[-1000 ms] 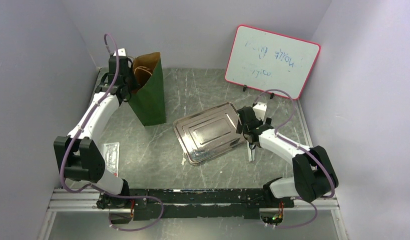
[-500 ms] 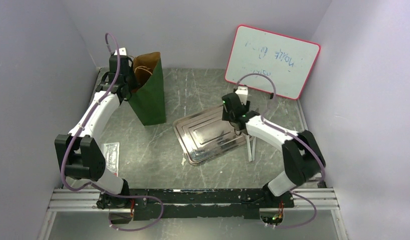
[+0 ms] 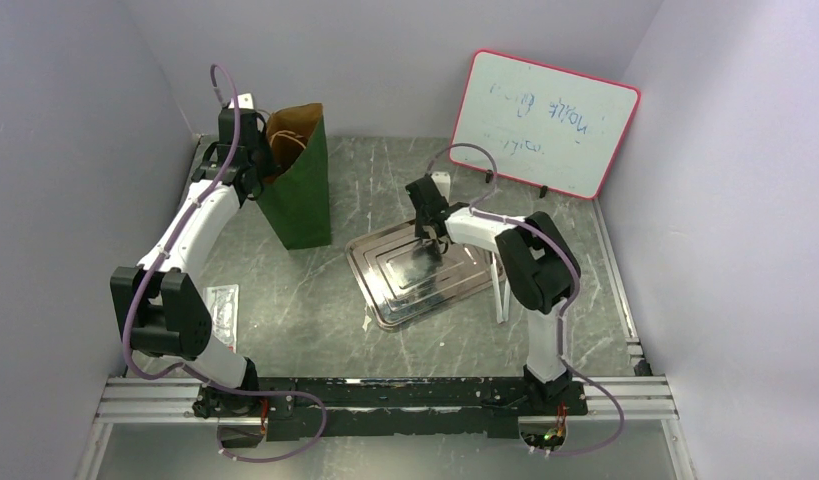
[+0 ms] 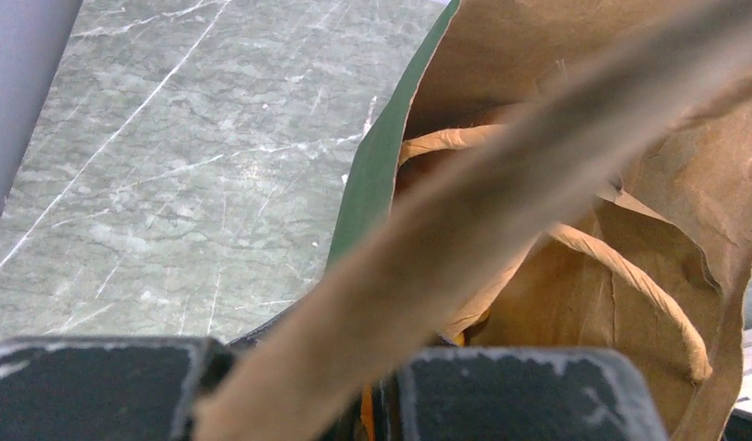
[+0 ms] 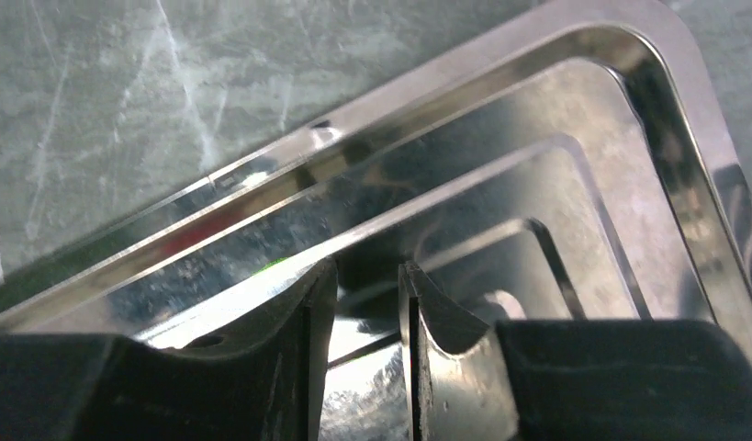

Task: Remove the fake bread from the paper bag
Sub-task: Move the container to the center of the board.

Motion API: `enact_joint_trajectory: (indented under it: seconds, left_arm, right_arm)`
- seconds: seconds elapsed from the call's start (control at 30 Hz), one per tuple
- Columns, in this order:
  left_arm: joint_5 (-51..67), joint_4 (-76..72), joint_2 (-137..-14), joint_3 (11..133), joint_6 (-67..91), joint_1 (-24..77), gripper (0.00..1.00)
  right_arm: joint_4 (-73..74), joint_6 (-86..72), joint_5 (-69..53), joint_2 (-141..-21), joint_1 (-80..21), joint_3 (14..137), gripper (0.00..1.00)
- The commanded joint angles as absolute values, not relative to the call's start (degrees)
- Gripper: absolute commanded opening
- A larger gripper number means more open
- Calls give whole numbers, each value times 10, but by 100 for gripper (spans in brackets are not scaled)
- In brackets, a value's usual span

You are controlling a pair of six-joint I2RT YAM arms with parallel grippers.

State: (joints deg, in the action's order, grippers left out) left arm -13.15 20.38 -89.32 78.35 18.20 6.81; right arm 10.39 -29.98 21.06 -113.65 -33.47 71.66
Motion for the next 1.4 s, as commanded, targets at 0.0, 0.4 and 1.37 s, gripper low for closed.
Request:
enact_joint_trajectory:
  seconds: [0.0, 0.4, 1.37]
  left_arm:
    - [-108, 186, -899, 806, 184, 63, 7]
    - [-106, 181, -903, 804, 181, 63, 7]
    - [-104, 178, -904, 793, 185, 63, 7]
  right_arm:
    - [93, -306, 185, -1184, -336, 765, 31]
    - [125, -314, 175, -1301, -307, 890, 31]
    - [188, -342, 243, -1353, -229, 1023, 34]
